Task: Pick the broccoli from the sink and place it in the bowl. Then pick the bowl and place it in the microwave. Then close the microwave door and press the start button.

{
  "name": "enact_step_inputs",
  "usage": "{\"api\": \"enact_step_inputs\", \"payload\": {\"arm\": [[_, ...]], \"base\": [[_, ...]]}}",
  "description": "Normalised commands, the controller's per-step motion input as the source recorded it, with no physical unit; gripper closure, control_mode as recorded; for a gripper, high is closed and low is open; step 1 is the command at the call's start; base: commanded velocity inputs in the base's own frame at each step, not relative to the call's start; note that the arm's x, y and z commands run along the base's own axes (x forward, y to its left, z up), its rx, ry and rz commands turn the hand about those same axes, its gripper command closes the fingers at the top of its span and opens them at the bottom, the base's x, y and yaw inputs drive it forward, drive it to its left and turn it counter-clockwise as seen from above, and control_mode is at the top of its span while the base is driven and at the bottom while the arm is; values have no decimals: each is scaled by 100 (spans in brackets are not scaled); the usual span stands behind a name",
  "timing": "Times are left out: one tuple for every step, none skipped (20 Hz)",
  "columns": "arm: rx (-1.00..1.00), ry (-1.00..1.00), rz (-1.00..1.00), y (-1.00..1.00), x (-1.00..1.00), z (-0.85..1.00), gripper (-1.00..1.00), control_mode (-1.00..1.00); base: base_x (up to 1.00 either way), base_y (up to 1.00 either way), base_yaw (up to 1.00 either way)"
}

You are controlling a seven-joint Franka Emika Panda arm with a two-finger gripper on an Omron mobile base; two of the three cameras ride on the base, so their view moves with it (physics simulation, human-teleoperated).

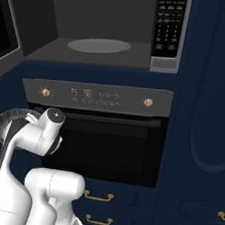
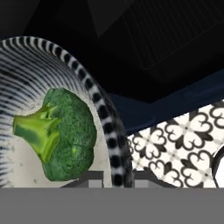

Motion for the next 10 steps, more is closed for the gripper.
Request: {"api": "enact_step_inputs", "payload": {"arm": [[0, 0, 0, 0, 0, 0, 100, 100], [0, 0, 0, 0, 0, 0, 100, 100], [0, 0, 0, 0, 0, 0, 100, 100], [0, 0, 0, 0, 0, 0, 100, 100], [0, 0, 0, 0, 0, 0, 100, 100], [0, 0, 0, 0, 0, 0, 100, 100], [0, 0, 0, 0, 0, 0, 100, 100], [0, 0, 0, 0, 0, 0, 100, 100], [0, 0, 0, 0, 0, 0, 100, 100], [0, 0, 0, 0, 0, 0, 100, 100]], "base": [[34, 35, 3], [34, 34, 3], [34, 34, 3], [33, 32, 2], [27, 24, 3], [21, 16, 4], [14, 11, 5], [13, 14, 4], [12, 14, 4], [22, 13, 3]]}}
